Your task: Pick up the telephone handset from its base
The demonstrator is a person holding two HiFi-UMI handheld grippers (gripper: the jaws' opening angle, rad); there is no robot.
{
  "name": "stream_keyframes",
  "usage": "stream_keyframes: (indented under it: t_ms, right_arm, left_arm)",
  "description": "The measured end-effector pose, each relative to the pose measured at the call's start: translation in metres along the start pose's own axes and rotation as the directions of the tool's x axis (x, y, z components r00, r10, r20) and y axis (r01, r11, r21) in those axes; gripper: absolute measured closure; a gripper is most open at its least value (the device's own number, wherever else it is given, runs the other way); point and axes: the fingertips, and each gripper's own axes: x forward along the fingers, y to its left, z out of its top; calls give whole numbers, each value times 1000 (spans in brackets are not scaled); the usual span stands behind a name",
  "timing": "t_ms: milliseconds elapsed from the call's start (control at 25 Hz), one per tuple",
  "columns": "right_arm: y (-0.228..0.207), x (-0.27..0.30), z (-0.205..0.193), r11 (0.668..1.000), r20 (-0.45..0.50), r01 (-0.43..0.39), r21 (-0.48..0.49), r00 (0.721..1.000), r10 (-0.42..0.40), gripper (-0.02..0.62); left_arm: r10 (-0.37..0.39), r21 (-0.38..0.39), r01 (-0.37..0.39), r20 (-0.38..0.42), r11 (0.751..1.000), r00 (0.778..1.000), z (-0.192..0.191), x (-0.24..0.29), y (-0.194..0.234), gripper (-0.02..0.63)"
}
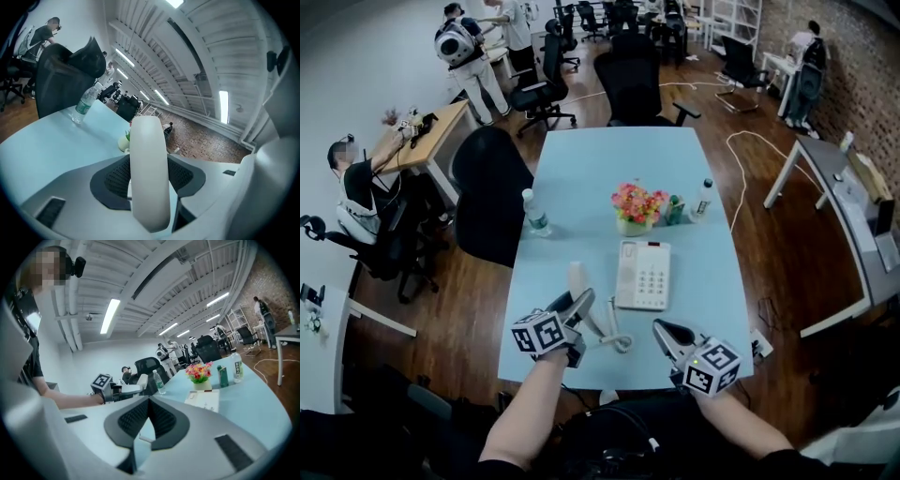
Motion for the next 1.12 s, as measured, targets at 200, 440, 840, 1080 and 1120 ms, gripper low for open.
stream_keyframes:
  t_ms: [200,440,840,1080,1120]
  right_arm:
    - [19,4,-15,999,-15,-13,34,1000,14,578]
    - [29,7,-28,1000,-44,1,27,999,0,578]
    - [38,12,-26,999,-59,32,-32,998,-34,580]
    - [37,11,-35,997,-87,48,-56,995,-53,580]
    - [36,11,-35,997,-89,50,-57,995,-55,580]
  left_arm:
    - [-28,26,27,16,999,999,2,-71,5,382]
    - [-72,-35,74,65,997,995,-3,-127,10,383]
    - [-190,-61,202,165,977,968,27,-150,-10,383]
    - [-226,-79,241,162,967,961,23,-146,-13,383]
    - [-230,-83,245,158,966,960,21,-145,-13,383]
